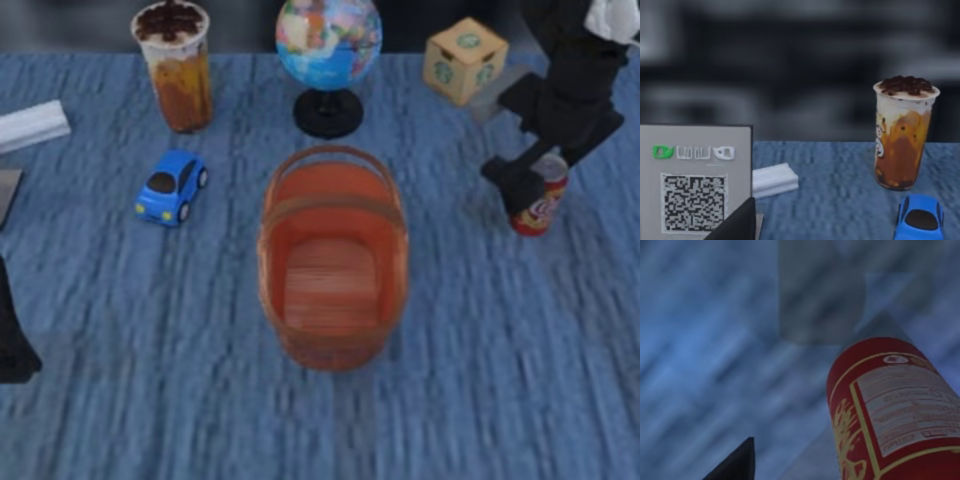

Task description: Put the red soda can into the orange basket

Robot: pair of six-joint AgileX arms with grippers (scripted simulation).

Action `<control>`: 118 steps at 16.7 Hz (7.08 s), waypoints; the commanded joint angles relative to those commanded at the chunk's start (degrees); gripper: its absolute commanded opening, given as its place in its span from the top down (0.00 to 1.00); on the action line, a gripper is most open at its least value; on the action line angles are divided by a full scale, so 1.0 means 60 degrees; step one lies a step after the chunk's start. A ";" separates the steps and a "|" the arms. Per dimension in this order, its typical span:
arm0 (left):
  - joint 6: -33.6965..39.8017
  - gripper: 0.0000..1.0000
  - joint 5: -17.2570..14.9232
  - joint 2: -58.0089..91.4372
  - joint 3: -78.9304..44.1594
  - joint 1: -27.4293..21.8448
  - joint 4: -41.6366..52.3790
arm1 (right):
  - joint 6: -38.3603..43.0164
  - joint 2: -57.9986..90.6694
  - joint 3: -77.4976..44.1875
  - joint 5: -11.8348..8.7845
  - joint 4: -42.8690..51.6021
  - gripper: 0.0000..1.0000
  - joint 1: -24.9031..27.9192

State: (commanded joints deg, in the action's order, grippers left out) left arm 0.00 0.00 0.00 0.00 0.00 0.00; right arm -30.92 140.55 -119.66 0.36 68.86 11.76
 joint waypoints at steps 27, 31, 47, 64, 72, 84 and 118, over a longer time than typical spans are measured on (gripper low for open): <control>0.0000 0.00 0.0000 0.0000 0.0000 0.0000 0.0000 | 0.0008 0.0078 0.0394 0.0001 -0.0448 1.00 0.0008; 0.0000 0.00 0.0000 0.0000 0.0000 0.0000 0.0000 | 0.0086 0.0007 0.0494 -0.0192 -0.0738 1.00 0.0026; 0.0000 0.00 0.0000 0.0000 0.0000 0.0000 0.0000 | 0.3945 -0.1825 0.5444 -0.7515 -1.4164 1.00 0.0849; 0.0000 0.00 0.0000 0.0000 0.0000 0.0000 0.0000 | 0.5465 -0.2966 0.7683 -1.0751 -1.9872 1.00 0.1160; 0.0000 0.00 0.0000 0.0000 0.0000 0.0000 0.0000 | 0.5415 -0.0934 0.8196 -1.0691 -2.2429 1.00 0.1219; 0.0000 0.00 0.0000 0.0000 0.0000 0.0000 0.0000 | 0.5415 -0.0934 0.8196 -1.0691 -2.2429 0.32 0.1219; -0.6983 0.00 -0.0865 1.4322 -1.2277 -0.4506 1.0584 | 0.4997 -1.4414 1.6148 -0.4096 -1.5505 0.00 -0.0758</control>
State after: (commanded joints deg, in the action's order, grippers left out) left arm -41.90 -5.19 85.93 -73.66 -27.04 63.50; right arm -0.94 54.06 -22.77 -24.21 -24.17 7.21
